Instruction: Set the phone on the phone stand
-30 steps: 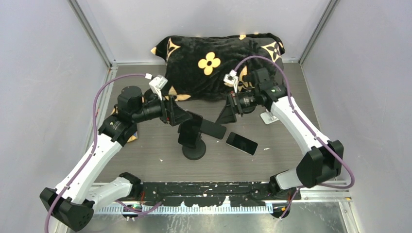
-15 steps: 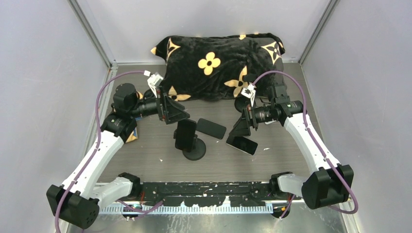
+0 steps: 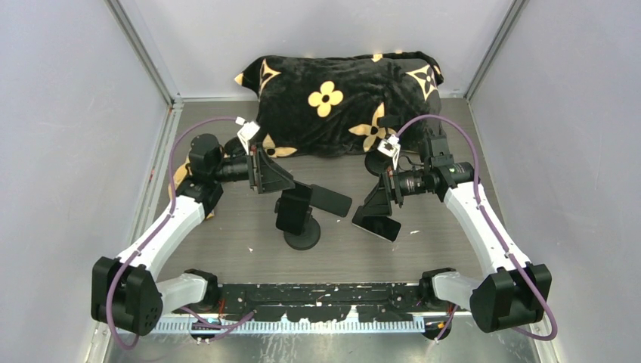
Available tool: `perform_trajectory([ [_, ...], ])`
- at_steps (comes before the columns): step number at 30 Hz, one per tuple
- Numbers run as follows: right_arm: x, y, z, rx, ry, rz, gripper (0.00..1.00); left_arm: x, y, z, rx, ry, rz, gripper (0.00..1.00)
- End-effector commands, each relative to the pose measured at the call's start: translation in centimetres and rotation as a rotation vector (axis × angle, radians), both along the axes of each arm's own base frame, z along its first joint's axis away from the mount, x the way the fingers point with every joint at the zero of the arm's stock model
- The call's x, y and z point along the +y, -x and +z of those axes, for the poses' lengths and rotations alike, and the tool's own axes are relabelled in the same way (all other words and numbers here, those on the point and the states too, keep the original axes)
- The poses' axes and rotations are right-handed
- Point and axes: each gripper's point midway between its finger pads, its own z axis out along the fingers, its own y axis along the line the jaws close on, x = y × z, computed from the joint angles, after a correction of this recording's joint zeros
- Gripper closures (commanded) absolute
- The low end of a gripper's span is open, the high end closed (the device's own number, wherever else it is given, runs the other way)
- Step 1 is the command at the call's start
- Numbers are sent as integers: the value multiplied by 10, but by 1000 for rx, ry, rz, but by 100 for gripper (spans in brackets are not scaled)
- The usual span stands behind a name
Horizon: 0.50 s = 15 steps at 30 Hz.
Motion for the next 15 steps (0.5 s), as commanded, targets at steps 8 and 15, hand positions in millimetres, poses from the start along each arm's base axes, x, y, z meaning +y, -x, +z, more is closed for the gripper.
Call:
perform_trajectory([
  [8,0,-1,7,-26,-30,-5,0,1,22,6,-100,93,-96,45],
  [15,0,-4,8,-19,-31,-14,0,1,26,0,-105,105,-111,56],
])
